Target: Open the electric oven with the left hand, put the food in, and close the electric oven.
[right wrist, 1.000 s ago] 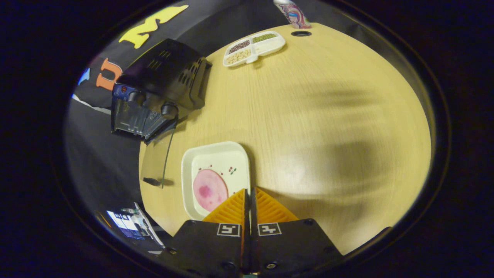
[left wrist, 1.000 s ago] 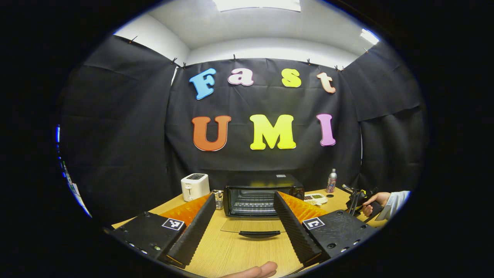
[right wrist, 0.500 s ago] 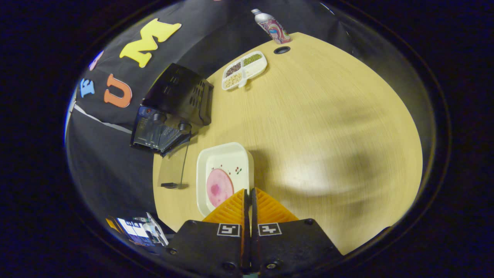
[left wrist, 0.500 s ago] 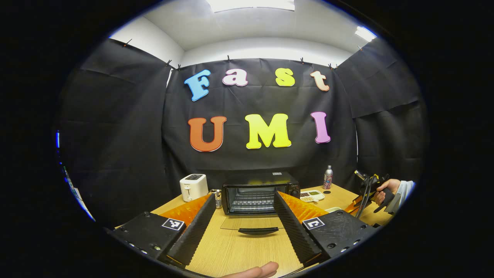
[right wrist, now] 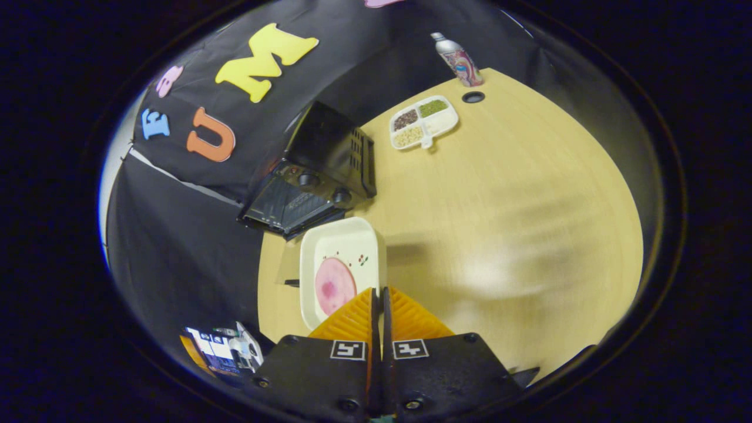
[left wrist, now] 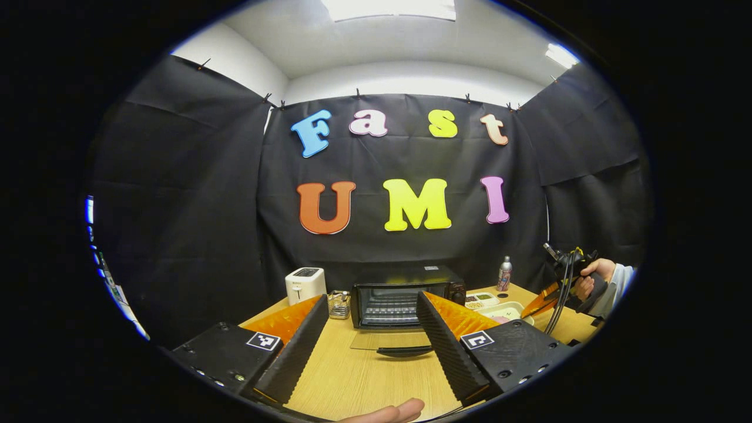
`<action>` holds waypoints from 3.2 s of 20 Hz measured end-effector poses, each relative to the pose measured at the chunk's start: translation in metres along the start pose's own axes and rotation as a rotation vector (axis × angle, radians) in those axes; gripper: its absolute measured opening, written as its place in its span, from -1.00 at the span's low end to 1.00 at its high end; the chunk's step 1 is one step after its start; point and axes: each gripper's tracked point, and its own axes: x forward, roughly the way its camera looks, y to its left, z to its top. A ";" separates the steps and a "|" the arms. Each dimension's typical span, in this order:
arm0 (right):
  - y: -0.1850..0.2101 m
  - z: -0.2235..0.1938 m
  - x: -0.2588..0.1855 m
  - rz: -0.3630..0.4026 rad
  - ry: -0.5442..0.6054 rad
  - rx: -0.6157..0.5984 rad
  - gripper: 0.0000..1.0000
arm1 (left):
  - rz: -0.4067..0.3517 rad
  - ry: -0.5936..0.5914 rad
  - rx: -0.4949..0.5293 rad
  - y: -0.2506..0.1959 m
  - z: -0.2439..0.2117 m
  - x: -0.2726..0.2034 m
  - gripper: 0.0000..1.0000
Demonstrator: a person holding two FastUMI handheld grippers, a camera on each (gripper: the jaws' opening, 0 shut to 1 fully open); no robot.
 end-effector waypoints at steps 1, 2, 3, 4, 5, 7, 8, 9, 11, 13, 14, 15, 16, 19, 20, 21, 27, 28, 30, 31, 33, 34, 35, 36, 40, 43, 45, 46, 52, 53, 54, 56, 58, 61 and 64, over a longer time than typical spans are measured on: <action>0.010 -0.001 0.002 0.011 0.000 -0.006 -0.92 | 0.005 0.004 0.005 0.005 -0.002 -0.001 0.91; 0.019 -0.002 0.007 0.020 0.001 -0.007 -0.92 | 0.014 0.007 0.010 0.009 -0.004 -0.001 0.91; 0.028 -0.003 0.013 0.027 0.004 -0.004 -0.92 | 0.022 0.006 0.013 0.014 -0.003 -0.001 0.91; 0.036 -0.003 0.020 0.033 0.009 0.001 -0.98 | 0.027 0.007 0.015 0.018 -0.004 -0.002 0.91; 0.043 -0.004 0.028 0.034 0.012 0.004 -0.98 | 0.032 0.008 0.015 0.021 -0.005 -0.002 0.91; 0.054 -0.007 0.044 0.029 0.017 0.012 -0.98 | 0.038 0.006 0.018 0.028 -0.006 -0.003 0.91; 0.059 -0.006 0.052 0.021 0.011 0.019 -0.98 | 0.045 0.004 0.021 0.033 -0.006 -0.004 0.91; 0.066 -0.007 0.061 0.020 0.004 0.023 -0.98 | 0.050 0.001 0.023 0.037 -0.005 -0.004 0.91; 0.082 -0.007 0.080 0.026 -0.016 0.049 -0.98 | 0.056 -0.001 0.025 0.043 -0.006 -0.004 0.91; 0.099 -0.007 0.099 0.040 -0.045 0.094 -0.92 | 0.063 0.002 0.024 0.049 -0.007 -0.004 0.91; 0.107 -0.007 0.108 0.043 -0.062 0.120 -0.98 | 0.067 0.008 0.022 0.052 -0.010 -0.002 0.91; 0.115 -0.006 0.117 0.043 -0.085 0.135 -0.98 | 0.071 0.010 0.019 0.056 -0.012 -0.001 0.91; 0.122 -0.005 0.128 0.040 -0.110 0.151 -0.98 | 0.075 0.010 0.015 0.059 -0.012 -0.002 0.91; 0.144 0.004 0.158 0.046 -0.187 0.216 -0.92 | 0.091 0.009 0.011 0.070 -0.012 -0.001 0.91; 0.148 0.010 0.167 0.049 -0.212 0.245 -0.92 | 0.099 0.013 0.009 0.076 -0.013 0.001 0.91; 0.152 0.016 0.175 0.050 -0.238 0.279 -0.98 | 0.107 0.013 0.003 0.080 -0.014 0.002 0.91; 0.168 0.069 0.216 0.081 -0.495 0.426 -0.92 | 0.149 0.004 -0.024 0.110 -0.015 0.001 0.91; 0.169 0.076 0.225 0.080 -0.531 0.451 -0.92 | 0.159 -0.003 -0.027 0.115 -0.013 0.002 0.91; 0.177 0.086 0.247 0.088 -0.559 0.471 -0.93 | 0.172 0.000 -0.029 0.122 -0.015 0.007 0.91; 0.184 0.089 0.256 0.096 -0.562 0.472 -0.93 | 0.176 0.007 -0.031 0.125 -0.019 0.010 0.91; 0.195 0.095 0.272 0.106 -0.570 0.444 -0.92 | 0.176 0.014 -0.028 0.129 -0.024 0.014 0.91; 0.196 0.096 0.279 0.098 -0.579 0.429 -0.91 | 0.180 0.019 -0.026 0.132 -0.027 0.016 0.91; 0.194 0.096 0.285 0.081 -0.589 0.424 -0.98 | 0.186 0.021 -0.024 0.134 -0.028 0.020 0.91; 0.192 0.098 0.289 0.077 -0.605 0.420 -0.91 | 0.189 0.031 -0.020 0.135 -0.033 0.022 0.91; 0.183 0.106 0.294 0.041 -0.658 0.375 -0.91 | 0.182 0.069 -0.021 0.137 -0.048 0.026 0.91; 0.184 0.105 0.291 0.059 -0.673 0.361 -0.78 | 0.191 0.079 -0.037 0.143 -0.052 0.029 0.91; 0.183 0.105 0.287 0.056 -0.699 0.345 -0.89 | 0.197 0.092 -0.043 0.145 -0.057 0.028 0.91; 0.182 0.104 0.284 0.053 -0.710 0.335 -0.85 | 0.196 0.098 -0.040 0.145 -0.059 0.026 0.91; 0.182 0.095 0.255 0.016 -0.787 0.238 -0.17 | 0.197 0.109 -0.008 0.147 -0.062 0.021 0.91; 0.179 0.092 0.246 0.003 -0.789 0.214 0.10 | 0.202 0.109 -0.008 0.149 -0.062 0.019 0.91; 0.180 0.088 0.244 0.001 -0.793 0.196 0.41 | 0.202 0.110 -0.017 0.149 -0.062 0.018 0.91; 0.178 0.074 0.230 -0.026 -0.787 0.134 0.60 | 0.189 0.118 -0.040 0.144 -0.063 0.015 0.91; 0.178 0.058 0.216 -0.047 -0.793 0.072 0.79 | 0.178 0.128 -0.050 0.142 -0.063 0.011 0.91; 0.183 0.036 0.191 -0.069 -0.800 -0.037 0.86 | 0.182 0.137 -0.037 0.140 -0.064 0.007 0.91; 0.188 0.022 0.161 -0.078 -0.818 -0.157 0.86 | 0.178 0.146 -0.028 0.133 -0.065 0.007 0.91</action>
